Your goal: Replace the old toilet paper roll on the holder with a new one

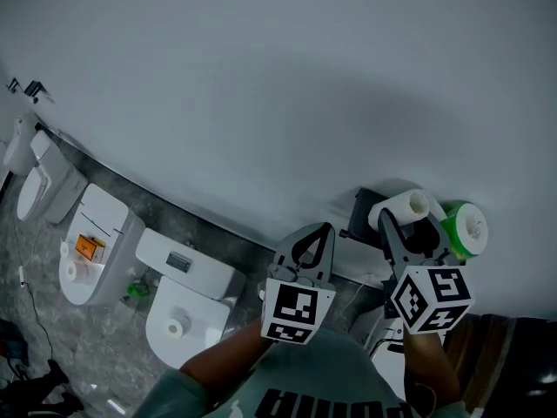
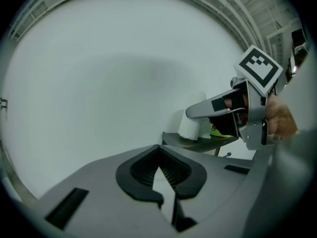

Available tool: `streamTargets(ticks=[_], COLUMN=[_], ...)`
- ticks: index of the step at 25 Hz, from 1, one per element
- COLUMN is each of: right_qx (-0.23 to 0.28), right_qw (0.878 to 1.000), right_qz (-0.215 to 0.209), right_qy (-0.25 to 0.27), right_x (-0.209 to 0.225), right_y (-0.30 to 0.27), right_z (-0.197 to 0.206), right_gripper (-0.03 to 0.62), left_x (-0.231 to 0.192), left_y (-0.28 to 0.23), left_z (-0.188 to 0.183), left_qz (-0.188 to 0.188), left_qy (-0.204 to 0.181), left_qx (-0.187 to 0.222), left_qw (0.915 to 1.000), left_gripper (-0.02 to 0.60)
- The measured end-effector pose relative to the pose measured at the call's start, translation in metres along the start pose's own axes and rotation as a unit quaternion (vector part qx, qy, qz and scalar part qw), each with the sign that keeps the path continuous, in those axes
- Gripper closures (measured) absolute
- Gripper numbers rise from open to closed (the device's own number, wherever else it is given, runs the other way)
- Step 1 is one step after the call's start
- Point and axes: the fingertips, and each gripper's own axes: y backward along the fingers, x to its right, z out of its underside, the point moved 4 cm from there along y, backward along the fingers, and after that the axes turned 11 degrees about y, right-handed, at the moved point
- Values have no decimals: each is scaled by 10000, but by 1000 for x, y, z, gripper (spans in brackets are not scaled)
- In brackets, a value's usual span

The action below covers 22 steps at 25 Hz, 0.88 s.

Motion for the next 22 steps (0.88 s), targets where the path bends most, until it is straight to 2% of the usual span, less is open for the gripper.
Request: streamTargets(ticks=[13,17,22], right_qx=[-162,-191,-173], right_qw=[9992,9993,9995], right_qz=[-28,-119,-161], right_qy=[374,308,218], right_x=[-7,-9,-10], right_y=[-11,-9,-4], right_z=[1,2,1], right_gripper=[364,361,321], left_x=[-1,2,8], left_y=[8,12,16], left_z=[8,6,5], left_qz=[83,108,154], left_qy=[54,56,40], left_qx=[-40,-19,-5], left_qw=[9999,9999,9999], left_gripper=[575,574,575])
